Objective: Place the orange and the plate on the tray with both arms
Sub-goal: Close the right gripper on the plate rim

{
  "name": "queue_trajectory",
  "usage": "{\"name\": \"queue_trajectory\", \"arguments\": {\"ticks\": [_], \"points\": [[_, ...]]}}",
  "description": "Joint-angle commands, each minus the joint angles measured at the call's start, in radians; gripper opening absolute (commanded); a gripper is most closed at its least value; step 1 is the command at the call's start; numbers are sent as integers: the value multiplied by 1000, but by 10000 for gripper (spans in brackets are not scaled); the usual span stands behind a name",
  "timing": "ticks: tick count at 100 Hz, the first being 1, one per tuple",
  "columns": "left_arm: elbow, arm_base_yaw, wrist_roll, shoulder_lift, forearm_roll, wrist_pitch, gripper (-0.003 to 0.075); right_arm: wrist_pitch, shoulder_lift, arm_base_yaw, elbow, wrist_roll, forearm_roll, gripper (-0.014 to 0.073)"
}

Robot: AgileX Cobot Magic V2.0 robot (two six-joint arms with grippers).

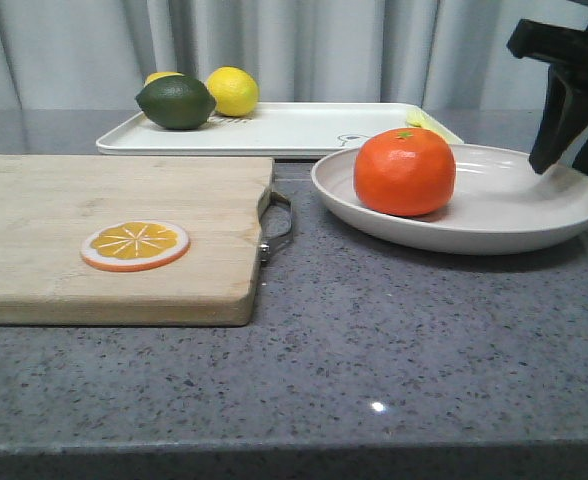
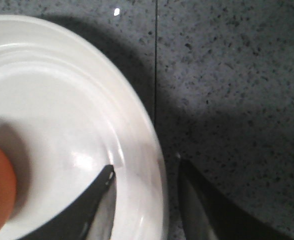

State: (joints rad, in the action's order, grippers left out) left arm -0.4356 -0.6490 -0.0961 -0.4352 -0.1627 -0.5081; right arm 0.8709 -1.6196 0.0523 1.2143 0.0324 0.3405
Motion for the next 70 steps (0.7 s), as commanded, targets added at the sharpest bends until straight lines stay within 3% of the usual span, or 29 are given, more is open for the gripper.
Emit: {"name": "queue_trajectory", "arguments": {"ticks": [1,34,70], "points": [[-25,-1,-10,-5,-8,62,-19,-28,27,-1,34,12,10,320],[-25,-1,-10,-5,-8,62,-19,-41,20,-1,34,12,7,297],[-25,-1,-10,-5,-8,62,-19,-40,7,-4,34,12,7,9]]}}
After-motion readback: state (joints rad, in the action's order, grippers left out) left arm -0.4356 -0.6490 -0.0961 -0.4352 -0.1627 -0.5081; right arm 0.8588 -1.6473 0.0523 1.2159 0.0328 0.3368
